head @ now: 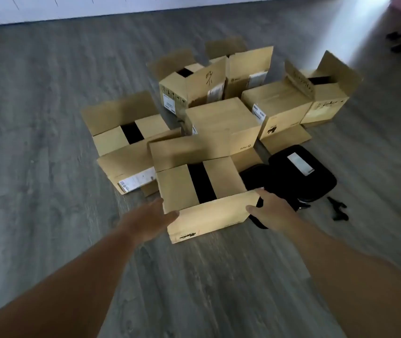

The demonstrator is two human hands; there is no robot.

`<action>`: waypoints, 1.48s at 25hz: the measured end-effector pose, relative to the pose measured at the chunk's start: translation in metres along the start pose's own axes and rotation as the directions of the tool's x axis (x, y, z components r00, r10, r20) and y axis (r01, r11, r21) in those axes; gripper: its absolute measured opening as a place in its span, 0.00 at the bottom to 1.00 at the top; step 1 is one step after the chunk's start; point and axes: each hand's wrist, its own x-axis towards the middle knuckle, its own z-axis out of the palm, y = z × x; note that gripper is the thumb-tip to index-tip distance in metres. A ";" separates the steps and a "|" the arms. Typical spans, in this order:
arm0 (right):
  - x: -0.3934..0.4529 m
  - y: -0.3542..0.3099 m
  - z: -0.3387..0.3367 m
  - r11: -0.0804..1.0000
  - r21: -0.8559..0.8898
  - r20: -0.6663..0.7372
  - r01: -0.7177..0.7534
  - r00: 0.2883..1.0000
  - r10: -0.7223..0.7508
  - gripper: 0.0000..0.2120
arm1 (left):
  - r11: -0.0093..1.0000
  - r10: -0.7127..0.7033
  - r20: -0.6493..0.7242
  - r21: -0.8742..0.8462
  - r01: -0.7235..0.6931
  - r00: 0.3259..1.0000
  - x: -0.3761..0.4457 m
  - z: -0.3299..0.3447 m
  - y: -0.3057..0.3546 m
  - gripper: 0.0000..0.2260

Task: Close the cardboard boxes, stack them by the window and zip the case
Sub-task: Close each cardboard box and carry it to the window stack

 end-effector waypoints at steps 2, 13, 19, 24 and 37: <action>0.015 0.012 0.021 1.000 0.001 -0.033 -0.002 0.999 0.002 0.31 | 1.000 -0.021 -0.044 0.002 0.021 0.999 0.017 0.021 -0.013 0.26; 0.096 0.041 0.109 0.997 0.024 -0.159 0.071 0.985 -0.066 0.32 | 0.980 -0.016 -0.060 -0.197 0.004 0.998 0.092 0.095 -0.057 0.34; 0.118 0.043 0.112 0.994 -0.107 -0.112 0.005 0.994 -0.017 0.38 | 0.952 0.007 -0.077 -0.306 -0.030 0.997 0.106 0.120 -0.055 0.29; 0.111 0.026 0.126 0.970 -0.232 -0.093 0.077 0.991 -0.101 0.43 | 0.945 -0.092 -0.100 -0.322 0.055 0.991 0.099 0.115 -0.073 0.34; 0.065 -0.108 0.226 0.851 -0.325 0.020 0.413 0.902 -0.431 0.39 | 0.860 -0.395 -0.143 -0.404 0.311 0.907 0.003 0.062 -0.223 0.35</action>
